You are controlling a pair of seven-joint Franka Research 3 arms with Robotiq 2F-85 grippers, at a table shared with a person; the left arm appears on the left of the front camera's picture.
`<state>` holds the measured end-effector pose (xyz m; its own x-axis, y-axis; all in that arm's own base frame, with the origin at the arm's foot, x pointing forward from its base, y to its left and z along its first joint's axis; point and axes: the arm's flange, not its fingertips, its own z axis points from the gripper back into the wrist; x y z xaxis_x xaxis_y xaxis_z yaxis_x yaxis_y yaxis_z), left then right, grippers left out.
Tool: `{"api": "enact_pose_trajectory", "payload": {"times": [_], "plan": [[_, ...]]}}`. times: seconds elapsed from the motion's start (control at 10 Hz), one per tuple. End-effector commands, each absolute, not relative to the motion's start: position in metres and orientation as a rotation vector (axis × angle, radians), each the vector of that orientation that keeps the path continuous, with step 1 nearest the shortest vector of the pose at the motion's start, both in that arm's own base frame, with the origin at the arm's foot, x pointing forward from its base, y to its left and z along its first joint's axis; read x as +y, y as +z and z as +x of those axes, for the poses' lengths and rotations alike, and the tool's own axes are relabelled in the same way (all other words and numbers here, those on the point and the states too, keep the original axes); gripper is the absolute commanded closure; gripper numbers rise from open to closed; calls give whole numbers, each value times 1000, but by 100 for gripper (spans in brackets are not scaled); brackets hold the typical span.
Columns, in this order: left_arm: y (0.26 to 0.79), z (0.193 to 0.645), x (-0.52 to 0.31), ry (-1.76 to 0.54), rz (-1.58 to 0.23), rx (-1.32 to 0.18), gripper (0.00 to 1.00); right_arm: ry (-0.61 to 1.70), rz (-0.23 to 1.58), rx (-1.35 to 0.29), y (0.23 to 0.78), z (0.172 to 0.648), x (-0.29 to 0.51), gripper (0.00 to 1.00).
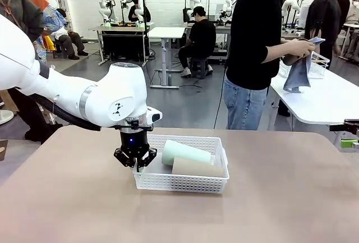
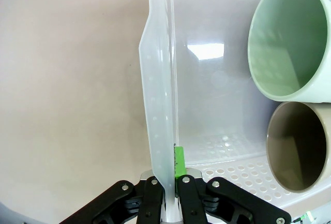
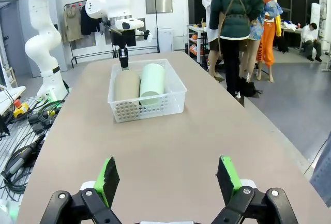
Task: Clean and organize the cups into the basket.
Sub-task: Pick up the Reusable plastic cup from the right side of the table and stack it inside the Organizing basket in the center of the table.
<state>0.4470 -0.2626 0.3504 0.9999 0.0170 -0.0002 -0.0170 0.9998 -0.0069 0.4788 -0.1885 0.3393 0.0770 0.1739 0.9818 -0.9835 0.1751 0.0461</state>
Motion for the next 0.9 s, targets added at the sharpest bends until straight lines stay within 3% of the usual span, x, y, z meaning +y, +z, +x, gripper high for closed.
{"api": "enact_pose_trajectory", "payload": {"times": [0.0, 0.8], "plan": [[351, 446, -262, 19, -9, 0, 100, 1121, 993, -1071, 341, 479, -188, 0], [351, 446, -262, 19, -9, 0, 100, 1121, 993, -1071, 341, 479, -188, 0]]}}
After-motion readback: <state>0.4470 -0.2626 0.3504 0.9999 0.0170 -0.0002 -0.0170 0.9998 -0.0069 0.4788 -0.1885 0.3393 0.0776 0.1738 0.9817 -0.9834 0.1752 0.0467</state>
